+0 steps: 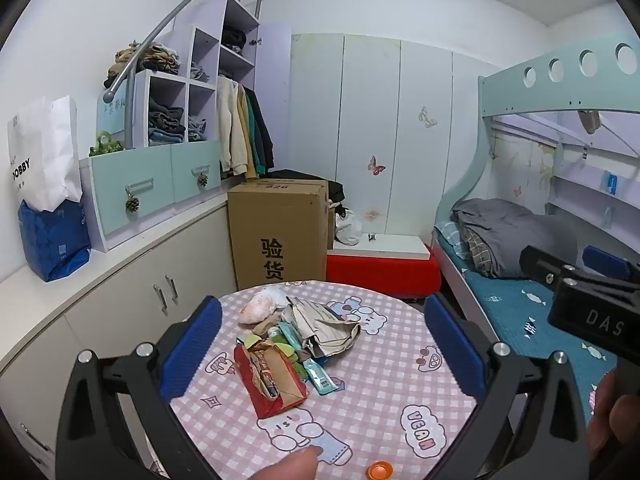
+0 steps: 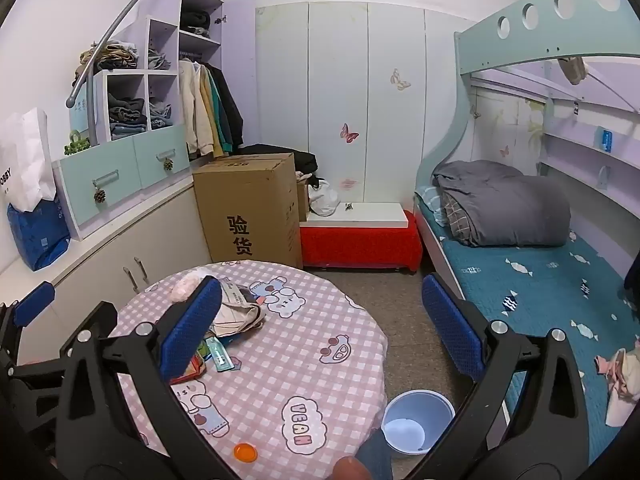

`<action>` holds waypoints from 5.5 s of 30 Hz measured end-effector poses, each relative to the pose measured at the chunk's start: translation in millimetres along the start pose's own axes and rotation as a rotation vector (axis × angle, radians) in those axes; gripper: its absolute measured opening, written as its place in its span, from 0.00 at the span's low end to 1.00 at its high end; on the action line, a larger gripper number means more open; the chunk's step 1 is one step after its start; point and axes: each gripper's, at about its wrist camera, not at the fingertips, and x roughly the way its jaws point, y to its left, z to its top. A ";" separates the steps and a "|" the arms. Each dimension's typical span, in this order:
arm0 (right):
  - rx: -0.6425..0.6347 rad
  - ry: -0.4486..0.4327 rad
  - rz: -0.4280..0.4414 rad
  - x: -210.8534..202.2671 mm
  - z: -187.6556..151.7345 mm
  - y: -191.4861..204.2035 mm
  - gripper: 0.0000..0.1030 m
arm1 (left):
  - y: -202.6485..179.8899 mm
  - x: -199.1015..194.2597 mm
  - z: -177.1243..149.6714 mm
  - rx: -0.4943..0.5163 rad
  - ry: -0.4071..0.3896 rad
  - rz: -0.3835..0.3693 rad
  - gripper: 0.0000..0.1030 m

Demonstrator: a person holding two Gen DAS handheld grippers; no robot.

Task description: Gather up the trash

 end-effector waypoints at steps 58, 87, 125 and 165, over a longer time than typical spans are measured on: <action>-0.028 0.117 0.024 40.3 -21.3 10.7 0.95 | 18.0 39.6 -27.1 -0.026 0.111 0.024 0.96; -0.320 0.612 0.378 119.0 -205.9 72.5 0.40 | 75.3 110.3 -121.0 -0.052 0.394 0.170 0.96; -0.014 0.444 0.401 169.4 -136.9 -20.6 0.28 | 63.2 163.4 -107.2 -0.160 0.414 0.058 0.62; 0.782 0.743 0.052 301.8 -335.0 -393.5 0.29 | -410.7 339.9 -261.4 0.415 0.996 -0.518 0.66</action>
